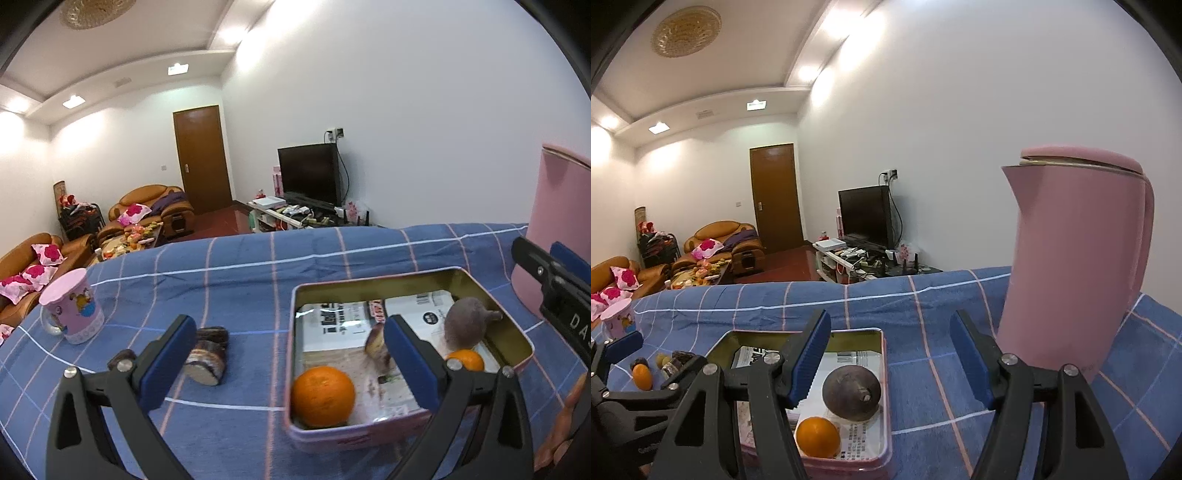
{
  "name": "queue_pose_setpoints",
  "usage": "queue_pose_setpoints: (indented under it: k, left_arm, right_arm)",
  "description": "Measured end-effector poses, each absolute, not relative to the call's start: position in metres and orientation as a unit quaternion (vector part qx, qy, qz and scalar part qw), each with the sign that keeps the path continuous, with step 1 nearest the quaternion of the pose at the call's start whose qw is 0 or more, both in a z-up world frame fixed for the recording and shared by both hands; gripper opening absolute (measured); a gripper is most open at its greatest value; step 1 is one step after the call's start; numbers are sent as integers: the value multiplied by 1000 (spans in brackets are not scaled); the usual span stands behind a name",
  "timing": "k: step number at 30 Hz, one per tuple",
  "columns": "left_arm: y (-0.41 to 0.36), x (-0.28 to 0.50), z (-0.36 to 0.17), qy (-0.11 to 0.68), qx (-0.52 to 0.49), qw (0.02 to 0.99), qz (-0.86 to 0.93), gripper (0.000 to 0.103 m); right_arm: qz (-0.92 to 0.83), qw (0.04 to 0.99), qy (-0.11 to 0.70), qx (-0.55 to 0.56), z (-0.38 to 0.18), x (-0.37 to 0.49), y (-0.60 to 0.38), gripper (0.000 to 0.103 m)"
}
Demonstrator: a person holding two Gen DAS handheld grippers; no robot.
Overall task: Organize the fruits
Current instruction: 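Move both tools back toward the snacks and orange on the cloth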
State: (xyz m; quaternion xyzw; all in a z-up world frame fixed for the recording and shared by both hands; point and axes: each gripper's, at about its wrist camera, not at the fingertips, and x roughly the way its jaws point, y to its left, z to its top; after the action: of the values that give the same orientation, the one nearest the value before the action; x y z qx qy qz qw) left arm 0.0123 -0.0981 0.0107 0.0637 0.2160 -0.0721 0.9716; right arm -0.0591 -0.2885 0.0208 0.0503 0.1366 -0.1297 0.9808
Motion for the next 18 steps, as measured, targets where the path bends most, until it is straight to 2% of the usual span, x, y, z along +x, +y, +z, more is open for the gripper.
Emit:
queue_pose_setpoints:
  k: [18]
  left_arm:
    - [-38, 21, 7, 225, 56, 972, -46, 103]
  right_arm:
    - [-106, 980, 153, 64, 19, -57, -224, 69]
